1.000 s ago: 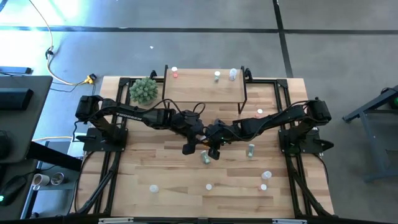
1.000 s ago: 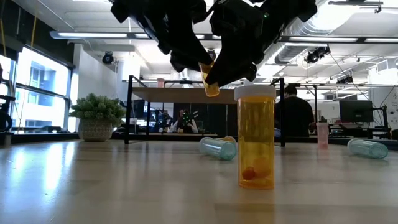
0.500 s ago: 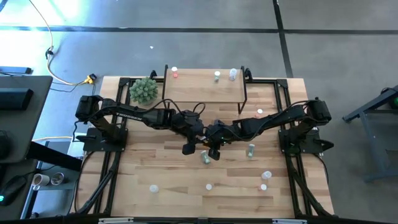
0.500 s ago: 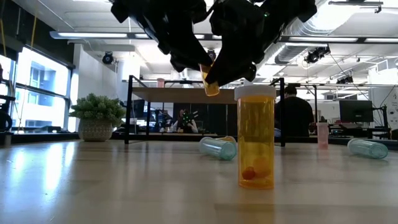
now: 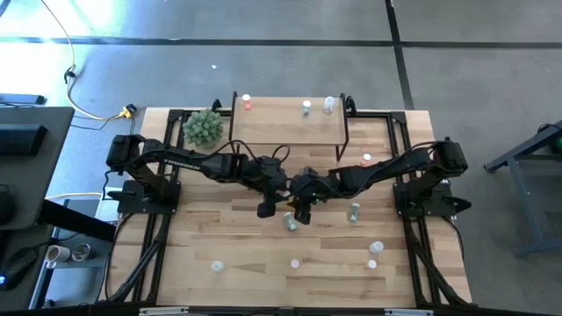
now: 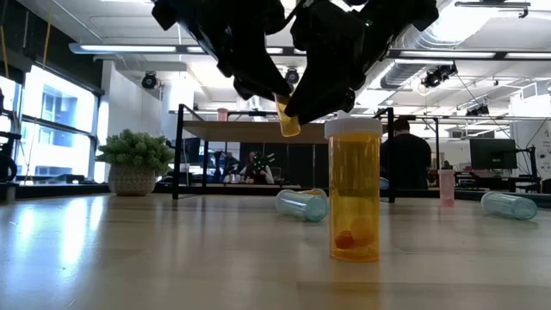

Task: Pick and place medicine bottles onto shelf by color
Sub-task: Put the bottom right orange pill bottle on the shelf

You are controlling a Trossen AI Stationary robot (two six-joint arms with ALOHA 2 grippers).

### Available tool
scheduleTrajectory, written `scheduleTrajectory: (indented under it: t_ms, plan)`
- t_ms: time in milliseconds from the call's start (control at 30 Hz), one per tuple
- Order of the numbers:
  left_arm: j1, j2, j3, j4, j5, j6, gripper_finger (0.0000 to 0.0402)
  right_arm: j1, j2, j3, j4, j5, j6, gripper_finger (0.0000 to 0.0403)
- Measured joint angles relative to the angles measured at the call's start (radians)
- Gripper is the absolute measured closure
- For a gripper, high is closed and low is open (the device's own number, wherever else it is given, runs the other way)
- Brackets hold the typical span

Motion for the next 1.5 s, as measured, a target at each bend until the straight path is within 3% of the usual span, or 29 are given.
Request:
scheduleTrajectory:
  t_ms: [167,833,1200,1500]
  plan:
    - [0.001,0.000,0.001,-0.008,-0.024,0.002,0.0284,0.000,-0.029,0.000,-0.006,0.003,0.004,0.0210]
    - [0.026,-0.011,0.001,-0.012,-0.062,0.004,0.0284,0.000,-0.219,0.000,-0.169,0.127,0.043,0.0208]
    - [0.122,-0.080,-0.001,-0.026,-0.109,0.035,0.0284,-0.010,-0.253,0.000,-0.177,0.147,-0.003,0.0208]
    - [0.269,-0.185,0.073,-0.106,-0.144,0.056,0.0284,-0.018,-0.358,0.000,-0.214,0.275,-0.039,0.0208]
